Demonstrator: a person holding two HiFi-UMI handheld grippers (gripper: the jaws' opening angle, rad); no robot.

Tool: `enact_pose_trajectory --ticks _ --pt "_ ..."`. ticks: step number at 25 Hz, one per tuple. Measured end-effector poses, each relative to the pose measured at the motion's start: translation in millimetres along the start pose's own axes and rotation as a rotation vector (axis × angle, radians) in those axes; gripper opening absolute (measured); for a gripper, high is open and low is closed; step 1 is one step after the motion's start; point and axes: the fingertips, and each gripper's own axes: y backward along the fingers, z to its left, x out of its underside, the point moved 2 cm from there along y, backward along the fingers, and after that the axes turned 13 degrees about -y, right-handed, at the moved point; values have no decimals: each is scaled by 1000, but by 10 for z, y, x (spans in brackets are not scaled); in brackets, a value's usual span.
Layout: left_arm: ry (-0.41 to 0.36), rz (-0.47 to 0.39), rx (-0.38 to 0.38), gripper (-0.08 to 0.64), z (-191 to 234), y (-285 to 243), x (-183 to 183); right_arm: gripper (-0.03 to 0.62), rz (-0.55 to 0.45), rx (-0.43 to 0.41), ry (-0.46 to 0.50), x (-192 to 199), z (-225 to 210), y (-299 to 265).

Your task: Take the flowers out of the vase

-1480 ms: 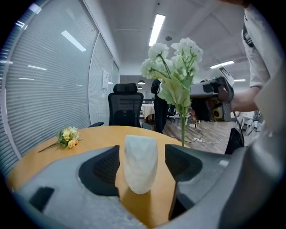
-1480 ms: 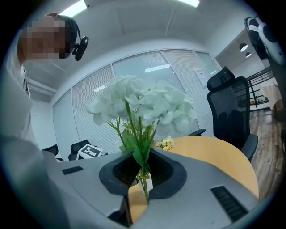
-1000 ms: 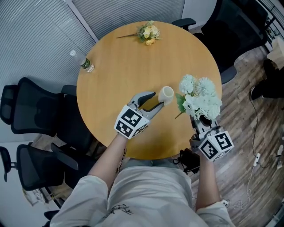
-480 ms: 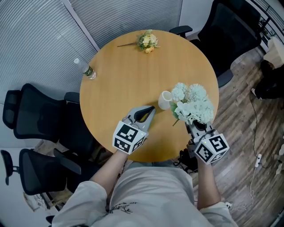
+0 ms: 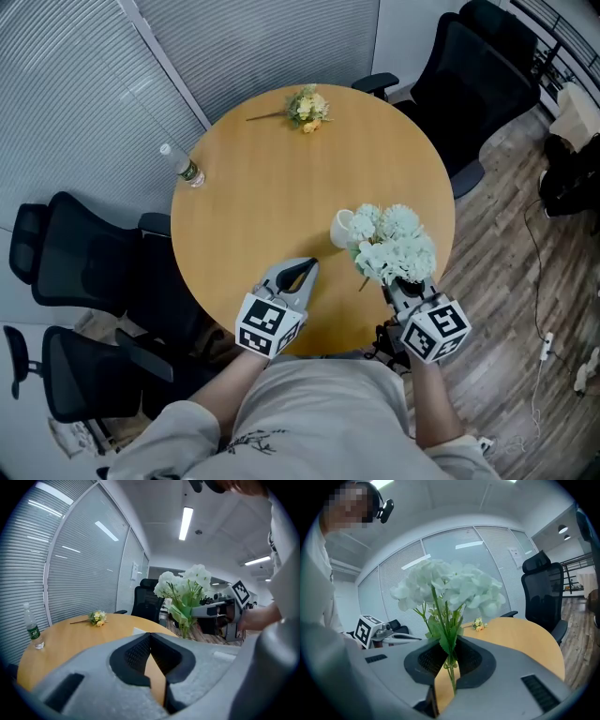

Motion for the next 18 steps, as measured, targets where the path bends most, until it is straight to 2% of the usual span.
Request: enact_pose_trajectory --ticks 12,18 --pt "37 -29 -25 9 25 25 -69 43 -7 3 6 -16 47 -4" --pt "17 -20 -20 9 1 9 -91 43 -12 -4 4 -26 60 -9"
